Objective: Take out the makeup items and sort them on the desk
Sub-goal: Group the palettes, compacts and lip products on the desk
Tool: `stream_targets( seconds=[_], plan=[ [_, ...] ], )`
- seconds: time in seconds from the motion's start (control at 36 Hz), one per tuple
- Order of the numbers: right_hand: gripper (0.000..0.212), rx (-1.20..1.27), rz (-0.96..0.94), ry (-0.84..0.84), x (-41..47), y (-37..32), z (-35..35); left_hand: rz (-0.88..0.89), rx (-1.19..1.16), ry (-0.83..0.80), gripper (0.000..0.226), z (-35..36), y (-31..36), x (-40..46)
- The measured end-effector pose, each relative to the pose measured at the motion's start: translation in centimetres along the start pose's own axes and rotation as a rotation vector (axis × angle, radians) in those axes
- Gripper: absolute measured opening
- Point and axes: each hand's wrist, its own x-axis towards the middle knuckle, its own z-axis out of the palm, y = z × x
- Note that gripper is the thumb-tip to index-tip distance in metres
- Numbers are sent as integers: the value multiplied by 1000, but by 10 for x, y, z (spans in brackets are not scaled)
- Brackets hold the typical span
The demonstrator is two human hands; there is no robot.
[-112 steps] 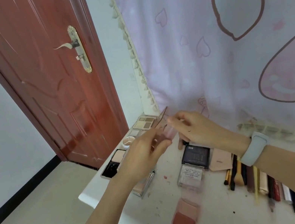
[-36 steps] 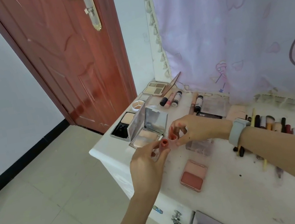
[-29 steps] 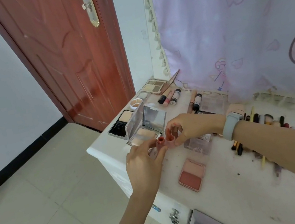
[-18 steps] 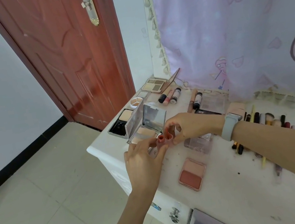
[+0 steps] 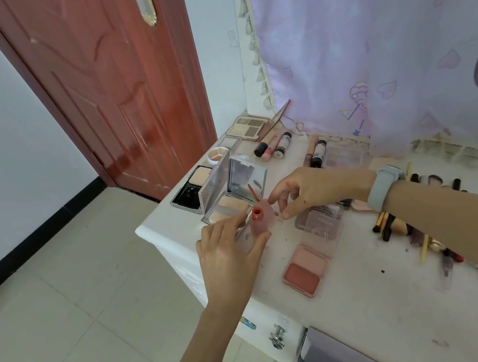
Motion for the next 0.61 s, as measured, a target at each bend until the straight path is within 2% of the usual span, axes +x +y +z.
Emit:
stream_targets(
  seconds=[0.19,0.33,0.5,0.61],
  plan=[
    [27,-32,0,102,12,-6,7,-8,55,31,49,3,-1,3],
    [30,-44,10,127,19,-9,13,11,50,58,45,5,2,5],
    [21,-29,0,108,22,-12,15,30,35,68,44,7,1,4],
    [23,-21,4,79,21,-13,13,32,22,88,41,6,0,4]
  ],
)
